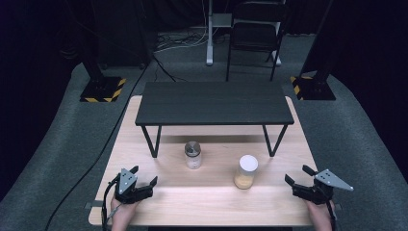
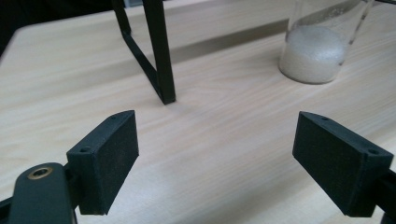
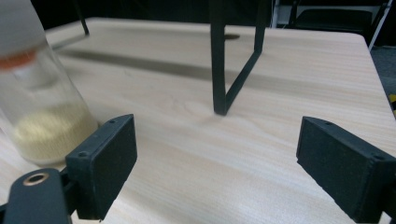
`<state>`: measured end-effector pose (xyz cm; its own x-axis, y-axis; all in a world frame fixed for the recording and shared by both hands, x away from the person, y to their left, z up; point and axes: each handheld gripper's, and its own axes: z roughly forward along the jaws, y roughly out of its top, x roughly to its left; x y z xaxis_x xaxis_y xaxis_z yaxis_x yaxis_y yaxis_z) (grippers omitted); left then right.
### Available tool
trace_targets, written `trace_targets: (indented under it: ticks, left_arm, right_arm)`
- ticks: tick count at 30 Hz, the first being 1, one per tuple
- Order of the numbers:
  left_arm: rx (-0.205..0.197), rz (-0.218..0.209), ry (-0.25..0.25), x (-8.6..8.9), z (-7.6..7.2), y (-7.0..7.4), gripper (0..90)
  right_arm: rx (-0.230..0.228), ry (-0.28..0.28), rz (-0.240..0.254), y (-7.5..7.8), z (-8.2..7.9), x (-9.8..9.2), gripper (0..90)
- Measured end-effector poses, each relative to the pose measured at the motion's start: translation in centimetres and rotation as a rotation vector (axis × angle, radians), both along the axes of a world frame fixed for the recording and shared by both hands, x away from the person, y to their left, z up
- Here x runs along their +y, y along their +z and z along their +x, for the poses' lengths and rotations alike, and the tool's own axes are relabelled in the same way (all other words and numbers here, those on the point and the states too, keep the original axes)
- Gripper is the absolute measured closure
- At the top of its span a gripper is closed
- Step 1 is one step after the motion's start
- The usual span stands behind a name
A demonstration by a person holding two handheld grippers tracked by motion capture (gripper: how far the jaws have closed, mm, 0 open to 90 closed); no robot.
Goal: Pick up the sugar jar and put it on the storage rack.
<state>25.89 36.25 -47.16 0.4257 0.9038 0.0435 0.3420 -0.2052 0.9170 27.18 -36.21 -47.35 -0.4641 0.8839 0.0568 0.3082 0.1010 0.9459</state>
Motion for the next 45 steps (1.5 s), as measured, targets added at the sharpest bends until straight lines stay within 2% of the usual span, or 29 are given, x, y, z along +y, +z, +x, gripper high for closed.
trace_targets:
  ticks: [1, 5, 8, 27, 33, 42, 45]
  left_arm:
    - [-0.001, -0.001, 0.001, 0.02, -0.01, -0.02, 14.0]
    - [0.003, -0.014, 0.010, 0.12, 0.05, -0.04, 14.1]
    - [0.003, -0.014, 0.015, 0.06, 0.01, -0.05, 14.4]
    - [0.010, -0.009, 0.013, 0.04, 0.14, 0.08, 14.2]
    - [0.004, 0.012, -0.014, -0.20, 0.21, 0.11, 13.0]
    - [0.010, -0.018, -0.054, -0.50, 0.55, 0.30, 12.8]
    - [0.007, -0.011, -0.063, -0.83, 0.70, 0.61, 12.7]
  right_arm:
    - [-0.001, -0.001, -0.016, 0.02, 0.06, 0.17, 11.6]
    - [0.029, -0.001, -0.022, 0.04, 0.51, 0.15, 11.6]
    - [0.030, -0.003, -0.051, 0.16, 0.55, 0.36, 11.7]
    - [0.047, 0.007, -0.082, 0.33, 0.86, 0.81, 11.7]
    - [0.045, 0.011, -0.081, 0.33, 0.84, 0.72, 11.7]
    - [0.046, 0.018, -0.100, 0.39, 0.92, 0.99, 11.7]
    - [0.048, 0.015, -0.100, 0.39, 0.92, 0.98, 11.7]
